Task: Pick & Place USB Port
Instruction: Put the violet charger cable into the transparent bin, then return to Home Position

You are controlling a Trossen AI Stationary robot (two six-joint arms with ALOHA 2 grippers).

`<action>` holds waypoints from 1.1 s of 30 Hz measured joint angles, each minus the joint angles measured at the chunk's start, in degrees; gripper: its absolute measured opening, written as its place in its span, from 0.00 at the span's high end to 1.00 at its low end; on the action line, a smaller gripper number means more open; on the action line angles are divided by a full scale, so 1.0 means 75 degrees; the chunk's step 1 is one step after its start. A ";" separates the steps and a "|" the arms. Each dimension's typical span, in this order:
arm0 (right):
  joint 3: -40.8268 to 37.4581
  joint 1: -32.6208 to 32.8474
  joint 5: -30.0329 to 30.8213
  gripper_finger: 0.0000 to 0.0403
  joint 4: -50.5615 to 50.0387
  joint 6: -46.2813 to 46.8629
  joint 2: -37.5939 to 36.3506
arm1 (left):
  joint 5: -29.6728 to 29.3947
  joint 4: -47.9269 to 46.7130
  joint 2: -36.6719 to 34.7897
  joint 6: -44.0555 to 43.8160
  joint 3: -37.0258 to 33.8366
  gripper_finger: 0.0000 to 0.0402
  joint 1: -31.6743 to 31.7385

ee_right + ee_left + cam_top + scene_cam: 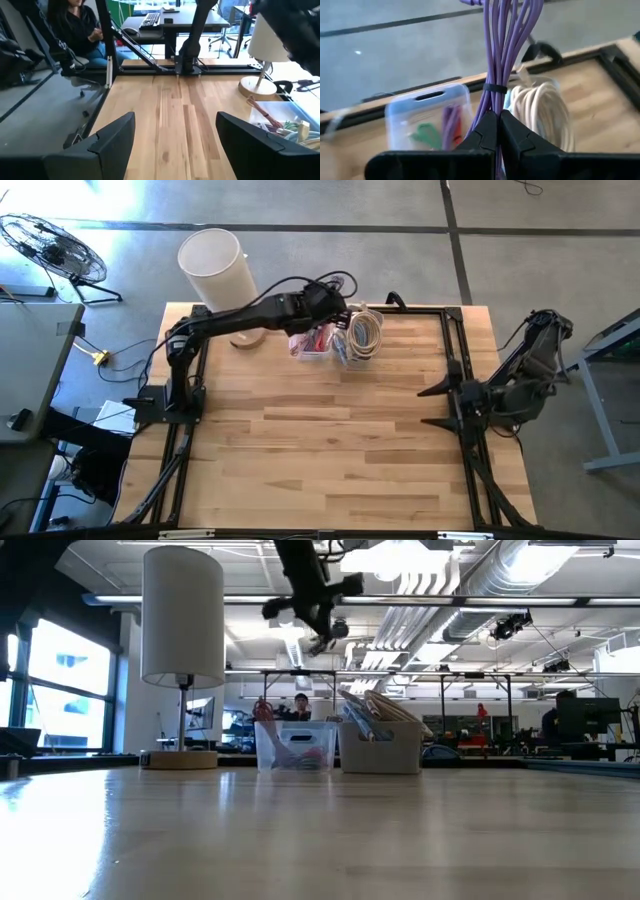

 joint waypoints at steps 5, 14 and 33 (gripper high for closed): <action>0.0000 0.0000 -0.0034 0.33 -0.0005 0.0235 0.0139 | -0.0026 0.0941 0.0000 -0.0664 -0.0953 1.00 0.0152; 0.0000 0.0000 -0.0251 0.33 -0.0128 0.0765 0.0123 | -0.0126 0.1060 0.0000 -0.2332 -0.2242 1.00 0.0340; 0.0000 0.0000 -0.0347 0.33 -0.0239 0.1281 0.0120 | 0.0199 0.1626 0.0000 -0.1520 -0.3076 0.87 0.0637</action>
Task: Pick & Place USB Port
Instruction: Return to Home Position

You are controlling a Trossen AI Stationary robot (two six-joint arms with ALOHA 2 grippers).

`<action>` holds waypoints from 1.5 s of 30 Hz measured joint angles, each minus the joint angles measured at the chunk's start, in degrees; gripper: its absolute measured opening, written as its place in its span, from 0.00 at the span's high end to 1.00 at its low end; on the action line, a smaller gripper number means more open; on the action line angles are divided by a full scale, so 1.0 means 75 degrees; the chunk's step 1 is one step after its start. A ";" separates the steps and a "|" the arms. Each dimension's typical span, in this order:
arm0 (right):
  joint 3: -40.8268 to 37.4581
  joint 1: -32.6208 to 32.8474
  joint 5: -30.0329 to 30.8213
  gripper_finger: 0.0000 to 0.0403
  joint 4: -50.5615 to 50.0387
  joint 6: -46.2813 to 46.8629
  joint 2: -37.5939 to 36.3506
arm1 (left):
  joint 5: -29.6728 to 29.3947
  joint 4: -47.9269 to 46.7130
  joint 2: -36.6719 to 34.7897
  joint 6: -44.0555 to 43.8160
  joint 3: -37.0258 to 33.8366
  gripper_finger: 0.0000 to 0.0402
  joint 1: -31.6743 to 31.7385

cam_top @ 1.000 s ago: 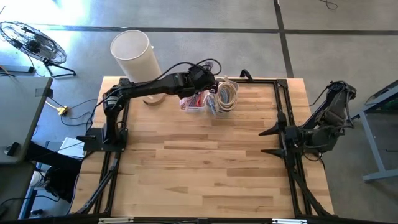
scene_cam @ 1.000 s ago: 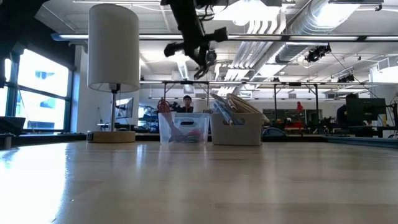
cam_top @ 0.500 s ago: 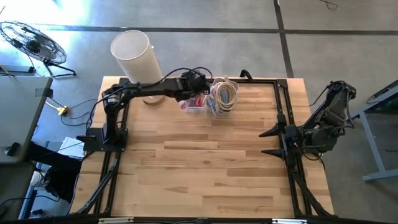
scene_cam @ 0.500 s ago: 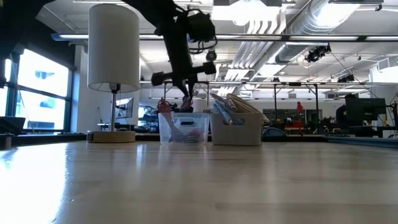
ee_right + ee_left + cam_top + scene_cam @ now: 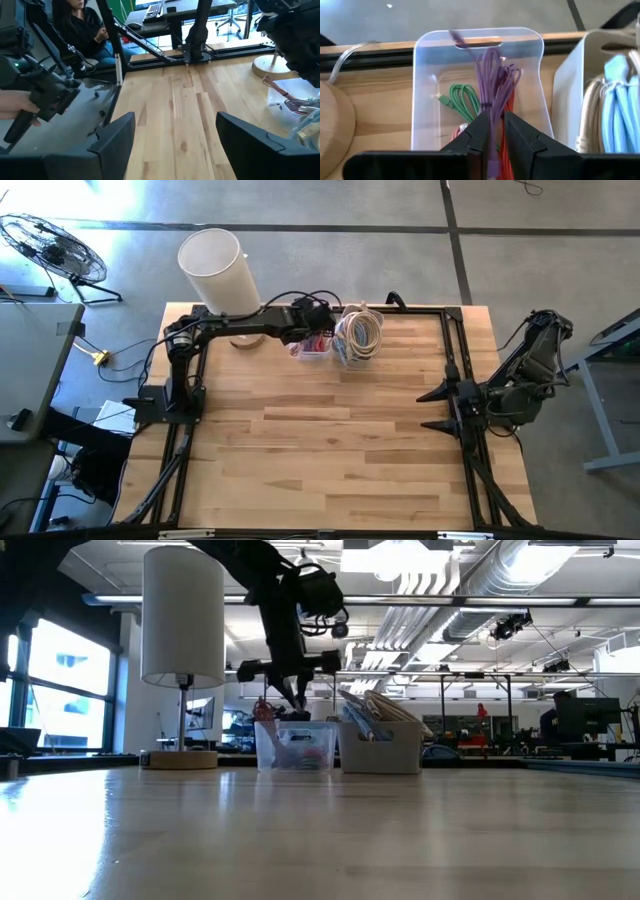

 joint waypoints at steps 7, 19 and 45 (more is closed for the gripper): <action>0.0000 0.0000 -0.0029 0.33 0.0227 -0.0003 0.0000 | 0.0416 0.0465 -0.0001 0.0882 0.0000 0.86 -0.0009; 0.0000 -0.0003 0.0130 0.33 0.0396 -0.0572 0.0000 | 0.1031 0.1649 -0.1198 0.6837 0.0924 0.86 -0.0606; 0.0006 -0.0003 0.2890 0.95 0.3960 -0.8737 -0.2382 | -0.0405 -0.5334 -0.3376 1.0844 0.3892 0.99 -0.4682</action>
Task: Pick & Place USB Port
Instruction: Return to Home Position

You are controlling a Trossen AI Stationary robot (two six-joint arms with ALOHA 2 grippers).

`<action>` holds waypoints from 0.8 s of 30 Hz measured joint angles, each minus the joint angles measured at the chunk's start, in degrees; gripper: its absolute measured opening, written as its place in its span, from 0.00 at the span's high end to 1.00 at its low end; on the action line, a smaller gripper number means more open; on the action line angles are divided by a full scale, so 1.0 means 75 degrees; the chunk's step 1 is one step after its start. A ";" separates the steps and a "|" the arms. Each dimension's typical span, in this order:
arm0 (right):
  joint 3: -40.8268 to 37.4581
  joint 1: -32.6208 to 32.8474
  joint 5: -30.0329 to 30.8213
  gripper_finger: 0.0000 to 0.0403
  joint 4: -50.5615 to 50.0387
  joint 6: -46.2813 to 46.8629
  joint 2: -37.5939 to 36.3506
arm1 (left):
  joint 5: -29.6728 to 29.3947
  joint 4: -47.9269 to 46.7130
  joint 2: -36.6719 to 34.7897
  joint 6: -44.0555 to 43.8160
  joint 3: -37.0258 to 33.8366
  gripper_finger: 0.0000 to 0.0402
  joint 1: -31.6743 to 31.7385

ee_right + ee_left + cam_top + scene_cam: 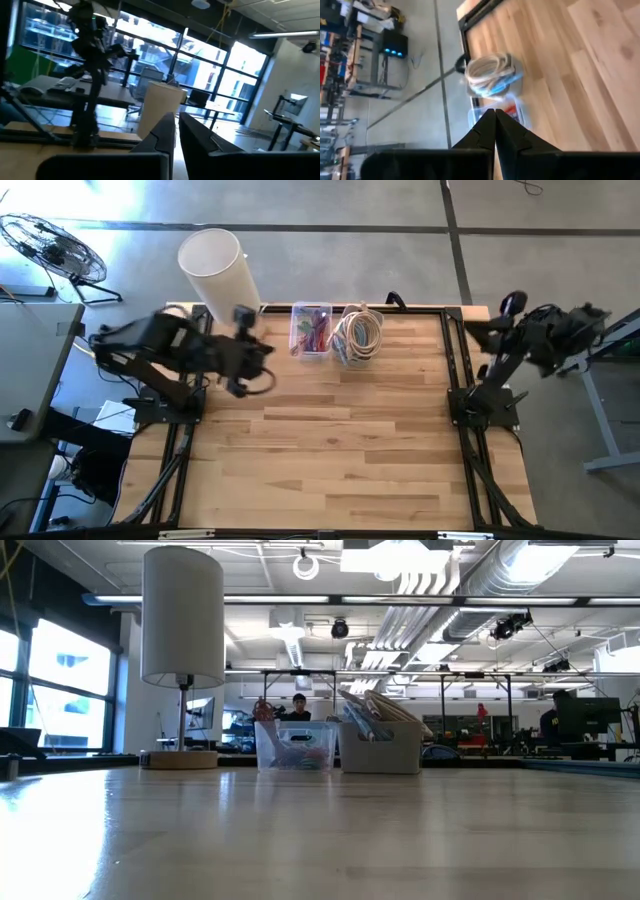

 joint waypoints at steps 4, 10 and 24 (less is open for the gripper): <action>0.0000 0.0000 0.0414 0.99 -0.0018 -0.0639 -0.0624 | -0.0075 -0.0675 -0.0724 -0.0198 -0.0017 1.00 -0.0272; 0.0012 0.0000 0.0385 1.00 -0.1251 0.0149 -0.1523 | 0.0312 -0.1104 -0.1871 -0.0518 -0.0085 1.00 -0.0580; -0.0003 0.0000 -0.0023 1.00 -0.5303 0.4096 -0.2119 | 0.1113 0.2178 -0.6206 -0.0719 -0.5468 1.00 -0.1292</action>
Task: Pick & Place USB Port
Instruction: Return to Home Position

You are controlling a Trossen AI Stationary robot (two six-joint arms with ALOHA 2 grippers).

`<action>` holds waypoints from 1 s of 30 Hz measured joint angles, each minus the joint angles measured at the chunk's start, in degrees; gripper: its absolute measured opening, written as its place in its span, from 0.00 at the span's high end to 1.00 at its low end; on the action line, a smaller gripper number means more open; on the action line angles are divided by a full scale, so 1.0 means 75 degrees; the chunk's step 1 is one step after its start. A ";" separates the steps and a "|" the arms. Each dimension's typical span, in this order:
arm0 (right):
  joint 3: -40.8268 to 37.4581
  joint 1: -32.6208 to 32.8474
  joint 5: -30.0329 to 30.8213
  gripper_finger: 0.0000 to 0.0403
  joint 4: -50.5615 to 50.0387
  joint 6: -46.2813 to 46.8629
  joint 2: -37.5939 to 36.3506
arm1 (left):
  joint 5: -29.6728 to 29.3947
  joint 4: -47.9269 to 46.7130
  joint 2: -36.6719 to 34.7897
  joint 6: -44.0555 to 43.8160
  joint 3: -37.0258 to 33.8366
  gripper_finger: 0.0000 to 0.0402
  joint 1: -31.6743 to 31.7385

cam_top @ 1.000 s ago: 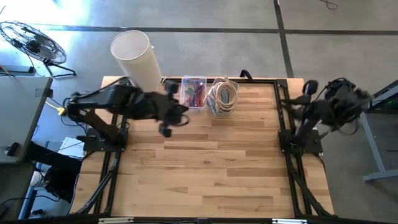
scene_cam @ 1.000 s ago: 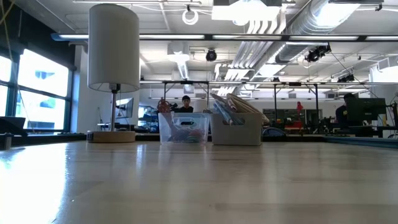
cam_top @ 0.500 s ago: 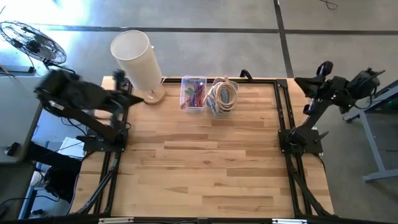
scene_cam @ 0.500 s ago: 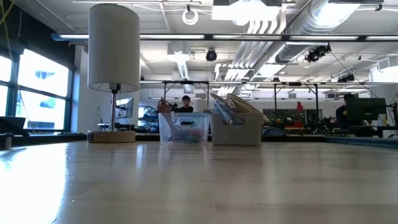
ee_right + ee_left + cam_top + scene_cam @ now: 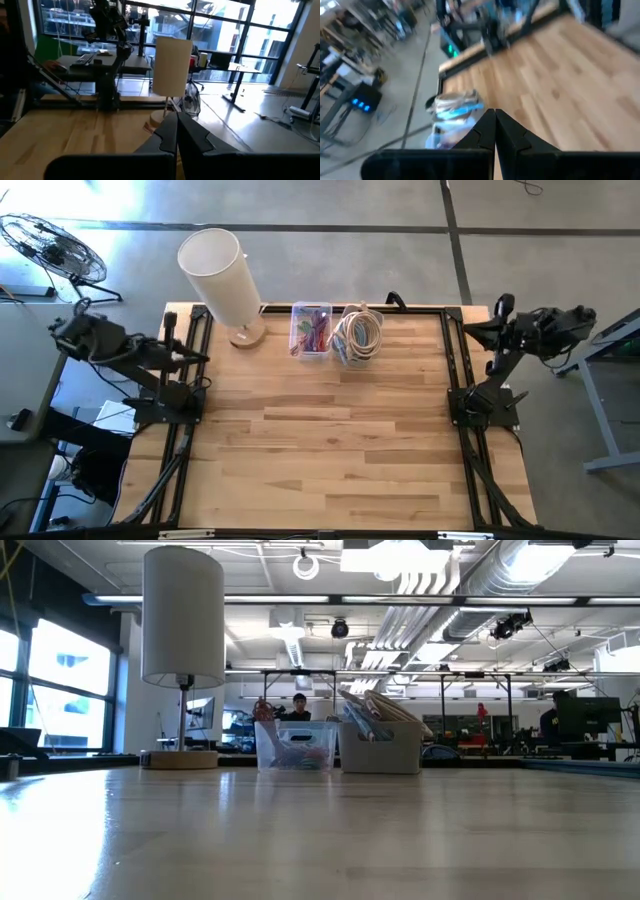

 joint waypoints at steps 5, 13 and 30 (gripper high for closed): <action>-0.0027 0.0003 -0.0195 1.00 -0.0555 0.0821 -0.0002 | 0.0459 0.2199 -0.1932 -0.0003 -0.2767 1.00 0.0012; -0.0864 0.0002 -0.0301 1.00 -0.0615 0.1458 -0.0002 | 0.0999 0.4669 -0.3584 -0.0038 -0.5715 1.00 0.0015; -0.2925 0.0003 -0.0598 1.00 0.1159 0.1402 -0.1443 | 0.1666 0.7197 -0.3761 -0.0204 -0.7936 1.00 0.0015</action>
